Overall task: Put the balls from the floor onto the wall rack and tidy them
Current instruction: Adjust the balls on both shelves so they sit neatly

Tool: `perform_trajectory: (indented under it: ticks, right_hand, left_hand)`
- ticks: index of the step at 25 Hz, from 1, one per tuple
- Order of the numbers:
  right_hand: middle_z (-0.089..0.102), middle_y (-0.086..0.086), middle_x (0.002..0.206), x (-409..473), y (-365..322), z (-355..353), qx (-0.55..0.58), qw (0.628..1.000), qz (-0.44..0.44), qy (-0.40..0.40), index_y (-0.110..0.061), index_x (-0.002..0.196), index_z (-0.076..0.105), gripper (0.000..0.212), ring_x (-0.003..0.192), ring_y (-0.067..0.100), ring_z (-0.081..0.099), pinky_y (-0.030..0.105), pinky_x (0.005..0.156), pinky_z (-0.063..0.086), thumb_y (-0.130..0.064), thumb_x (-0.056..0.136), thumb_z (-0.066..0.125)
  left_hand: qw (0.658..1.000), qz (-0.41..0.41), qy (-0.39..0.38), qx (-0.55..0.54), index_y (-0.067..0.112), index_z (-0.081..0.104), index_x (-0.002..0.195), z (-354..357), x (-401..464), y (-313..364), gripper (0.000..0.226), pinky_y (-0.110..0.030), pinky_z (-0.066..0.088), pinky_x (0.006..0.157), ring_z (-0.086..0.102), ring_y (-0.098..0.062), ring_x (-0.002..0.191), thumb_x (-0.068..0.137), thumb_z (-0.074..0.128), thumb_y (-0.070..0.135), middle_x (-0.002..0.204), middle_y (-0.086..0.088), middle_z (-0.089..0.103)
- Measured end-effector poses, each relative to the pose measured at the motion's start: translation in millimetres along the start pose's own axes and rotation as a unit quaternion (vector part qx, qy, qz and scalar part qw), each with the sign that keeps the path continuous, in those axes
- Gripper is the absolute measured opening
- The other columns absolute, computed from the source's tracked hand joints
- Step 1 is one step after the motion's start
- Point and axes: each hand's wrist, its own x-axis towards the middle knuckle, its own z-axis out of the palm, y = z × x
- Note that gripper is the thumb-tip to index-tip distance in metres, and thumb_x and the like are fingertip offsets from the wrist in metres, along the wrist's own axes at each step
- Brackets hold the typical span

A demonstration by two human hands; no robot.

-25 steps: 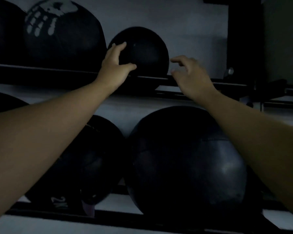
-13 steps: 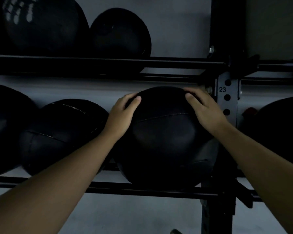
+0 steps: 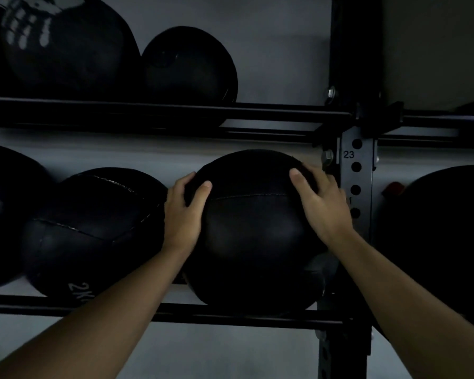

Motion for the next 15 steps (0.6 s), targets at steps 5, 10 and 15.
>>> perform_trajectory:
  ticks: [5,10,15]
  right_hand:
    - [0.040,-0.006,0.157,-16,11,-6,-0.010,0.998,-0.055,-0.008,-0.049,0.153,0.036,0.080,0.148,0.023,0.032,0.055,0.122,0.030,-0.086,0.083,0.037]
    - [0.045,-0.011,0.150,-11,14,1,0.044,0.997,-0.057,0.025,-0.048,0.147,0.049,0.078,0.143,0.016,0.043,0.041,0.111,0.039,-0.085,0.079,0.041]
    - [0.047,-0.011,0.147,-25,14,8,0.028,0.996,-0.051,0.062,-0.044,0.148,0.051,0.079,0.136,0.009,0.040,0.052,0.119,0.036,-0.082,0.080,0.039]
  left_hand:
    - [0.997,-0.068,0.032,-0.013,0.043,0.048,0.153,0,-16,-3,0.070,-0.047,0.036,0.122,0.046,-0.019,0.145,0.088,0.053,0.071,0.156,0.009,0.045]
    - [0.982,-0.127,0.136,0.037,0.043,0.043,0.153,29,-31,10,0.088,-0.066,0.021,0.122,0.035,-0.036,0.151,0.078,0.047,0.089,0.166,0.002,0.039]
    - [0.985,-0.112,0.126,0.029,0.041,0.052,0.146,23,-24,5,0.075,-0.065,0.023,0.123,0.041,-0.032,0.148,0.083,0.052,0.082,0.157,0.002,0.051]
